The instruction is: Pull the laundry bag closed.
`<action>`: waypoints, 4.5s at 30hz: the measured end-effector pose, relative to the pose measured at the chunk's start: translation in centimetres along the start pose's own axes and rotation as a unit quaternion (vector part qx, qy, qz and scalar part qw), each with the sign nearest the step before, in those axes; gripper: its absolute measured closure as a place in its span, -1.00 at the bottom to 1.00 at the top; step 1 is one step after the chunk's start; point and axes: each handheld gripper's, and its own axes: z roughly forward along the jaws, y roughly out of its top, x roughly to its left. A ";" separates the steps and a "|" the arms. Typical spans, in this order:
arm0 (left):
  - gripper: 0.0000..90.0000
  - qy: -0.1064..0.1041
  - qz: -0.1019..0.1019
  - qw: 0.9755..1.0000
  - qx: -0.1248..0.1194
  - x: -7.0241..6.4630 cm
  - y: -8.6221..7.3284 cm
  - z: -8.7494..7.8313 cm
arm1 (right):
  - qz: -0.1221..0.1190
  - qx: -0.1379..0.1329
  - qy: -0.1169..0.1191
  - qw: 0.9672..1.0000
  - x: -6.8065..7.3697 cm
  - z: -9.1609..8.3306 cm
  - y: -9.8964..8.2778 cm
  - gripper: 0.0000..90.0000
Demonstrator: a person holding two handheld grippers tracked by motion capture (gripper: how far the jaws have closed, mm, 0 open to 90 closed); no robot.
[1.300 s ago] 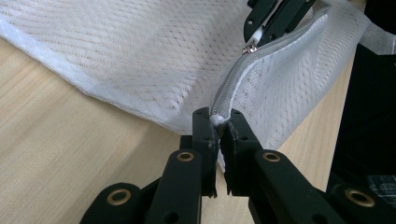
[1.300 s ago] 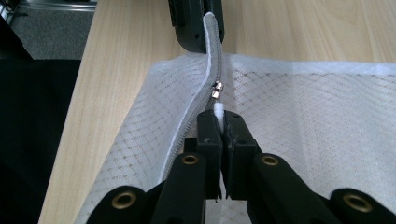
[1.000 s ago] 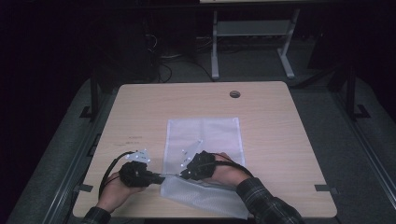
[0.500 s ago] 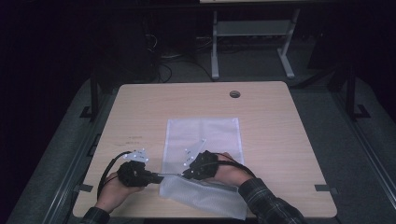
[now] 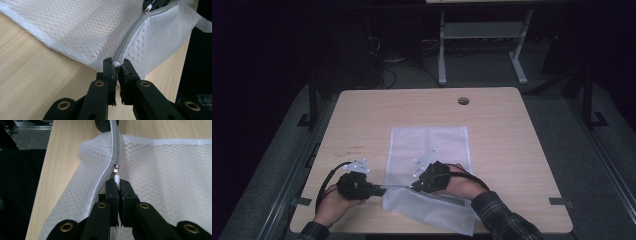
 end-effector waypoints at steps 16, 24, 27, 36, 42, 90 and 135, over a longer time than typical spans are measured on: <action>0.87 0.002 -0.007 1.000 0.000 0.1 -0.1 -0.1 | 0.002 -0.001 -0.006 1.000 0.1 -0.6 -0.8 0.92; 0.87 0.004 -0.008 1.000 0.000 0.2 -0.2 -0.3 | 0.006 -0.003 -0.010 1.000 0.1 -0.9 -1.3 0.92; 0.87 0.005 -0.009 1.000 0.000 0.3 -0.2 -0.3 | 0.006 -0.004 -0.012 1.000 0.1 -1.0 -1.4 0.92; 0.87 0.006 -0.011 1.000 0.000 0.4 -0.3 -0.5 | 0.012 -0.006 -0.015 1.000 0.2 -1.5 -2.0 0.92; 0.87 0.007 -0.011 1.000 0.001 0.5 -0.4 -0.6 | 0.017 -0.006 -0.019 1.000 0.3 -1.8 -2.4 0.92; 0.87 0.008 -0.018 1.000 -0.003 0.7 -0.7 -1.1 | 0.038 -0.011 -0.037 0.999 0.7 -4.3 -5.3 0.92; 0.87 0.011 -0.028 1.000 -0.005 1.2 -0.9 -1.4 | 0.053 -0.005 -0.053 0.997 1.1 -6.5 -7.3 0.92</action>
